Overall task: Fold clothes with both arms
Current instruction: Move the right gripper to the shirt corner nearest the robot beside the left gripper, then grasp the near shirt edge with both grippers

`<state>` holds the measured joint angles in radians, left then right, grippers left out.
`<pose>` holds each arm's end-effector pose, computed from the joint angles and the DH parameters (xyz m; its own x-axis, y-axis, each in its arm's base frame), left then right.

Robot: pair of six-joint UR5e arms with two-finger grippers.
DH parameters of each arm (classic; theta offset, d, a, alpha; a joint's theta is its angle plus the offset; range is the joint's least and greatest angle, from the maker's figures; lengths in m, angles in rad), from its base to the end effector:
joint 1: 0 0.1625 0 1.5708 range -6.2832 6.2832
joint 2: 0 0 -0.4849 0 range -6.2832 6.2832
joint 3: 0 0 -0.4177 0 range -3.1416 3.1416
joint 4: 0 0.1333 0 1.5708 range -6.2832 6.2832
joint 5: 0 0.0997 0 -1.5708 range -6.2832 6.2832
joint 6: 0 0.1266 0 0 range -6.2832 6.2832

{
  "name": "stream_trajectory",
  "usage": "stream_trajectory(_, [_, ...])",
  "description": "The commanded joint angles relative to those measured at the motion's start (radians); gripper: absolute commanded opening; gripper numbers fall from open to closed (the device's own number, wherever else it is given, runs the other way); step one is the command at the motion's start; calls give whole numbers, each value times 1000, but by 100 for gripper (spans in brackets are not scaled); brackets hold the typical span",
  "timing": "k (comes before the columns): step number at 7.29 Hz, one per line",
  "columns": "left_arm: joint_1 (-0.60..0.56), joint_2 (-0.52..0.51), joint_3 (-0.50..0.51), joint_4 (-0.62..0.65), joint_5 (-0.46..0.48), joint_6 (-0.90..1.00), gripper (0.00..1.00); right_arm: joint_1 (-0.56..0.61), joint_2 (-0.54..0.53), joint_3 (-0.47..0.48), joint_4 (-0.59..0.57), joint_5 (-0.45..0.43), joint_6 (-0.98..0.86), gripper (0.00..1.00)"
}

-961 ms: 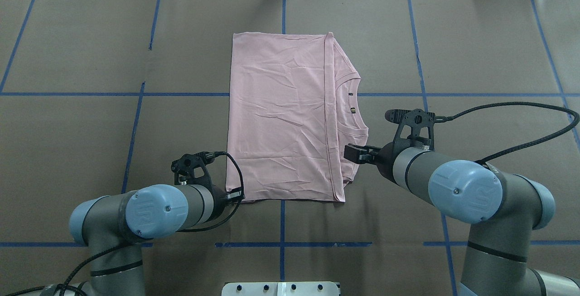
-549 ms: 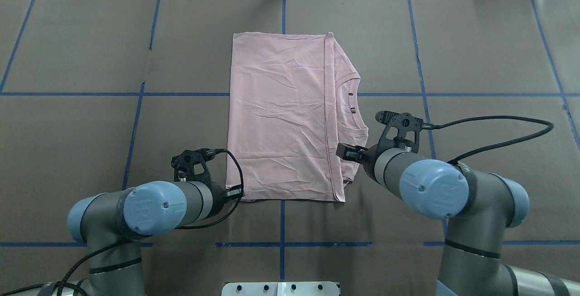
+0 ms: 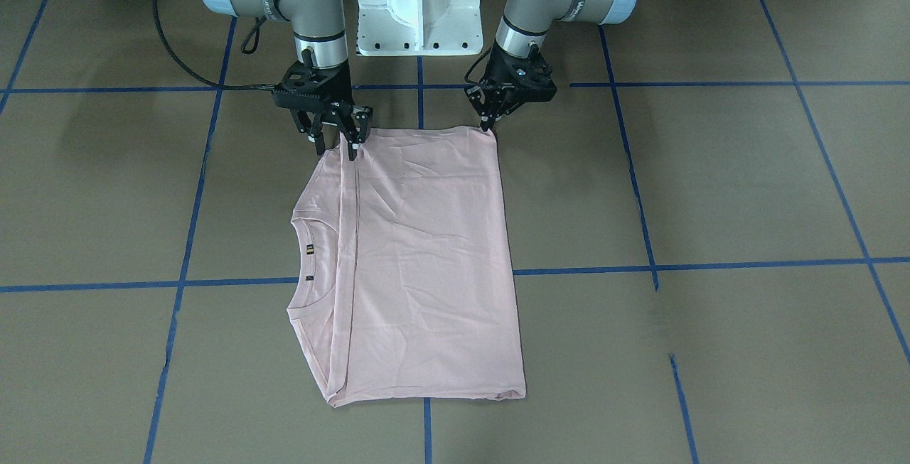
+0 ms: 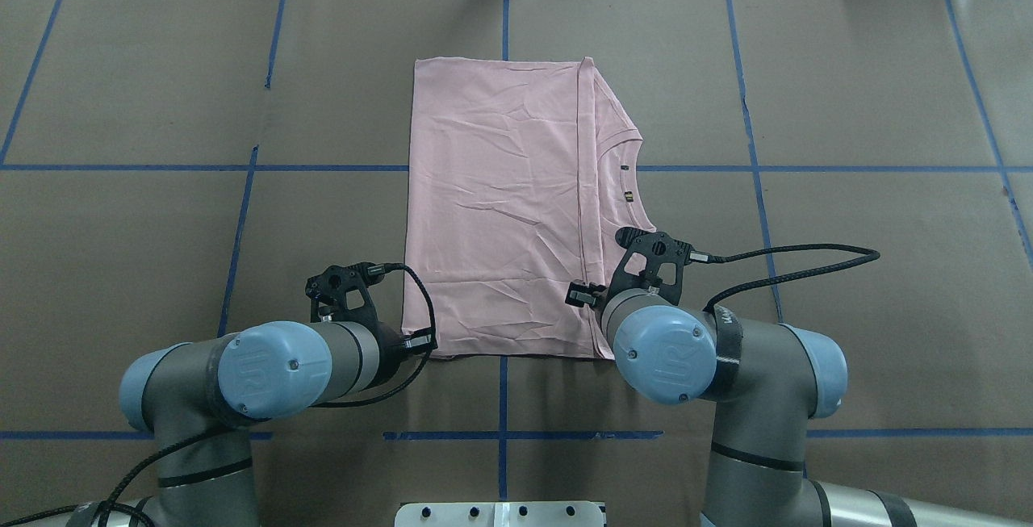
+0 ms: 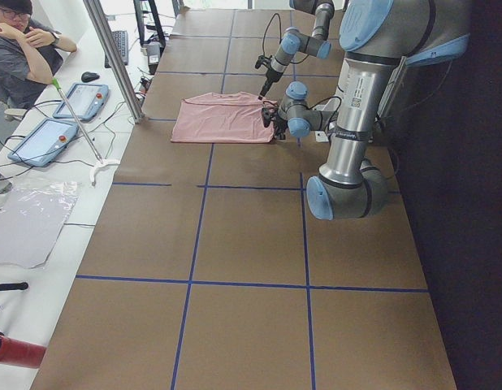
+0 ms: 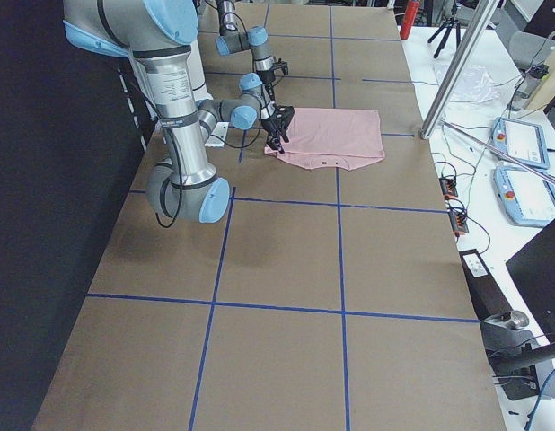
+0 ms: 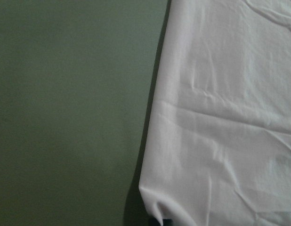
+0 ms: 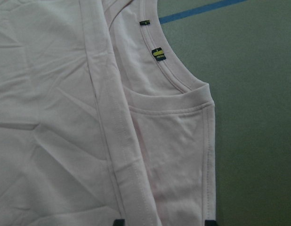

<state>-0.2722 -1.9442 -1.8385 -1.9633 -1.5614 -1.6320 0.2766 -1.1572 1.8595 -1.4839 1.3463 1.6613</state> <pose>0.6105 -0.3101 0.3433 0.4750 -0.1961 -0.8578 0.3062 0.9508 -0.0477 -0.6019 -0.3387 0.3529 0.6371 0.2724 0.7211 -0.4778 0.8737 0.0920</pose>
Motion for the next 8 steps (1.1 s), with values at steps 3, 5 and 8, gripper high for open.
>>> stream_trajectory(3, [1, -4, -1, 0, -2, 0, 0, -28, 10, -3, -53, -10, -8, 53])
stream_trajectory(5, [-1, -4, -1, -2, -2, 0, 0, -34, 13, -5, -53, -22, -6, 47])
stream_trajectory(8, [-1, -4, 1, -2, -2, 0, 0, -37, 13, -8, -53, -33, -6, 46])
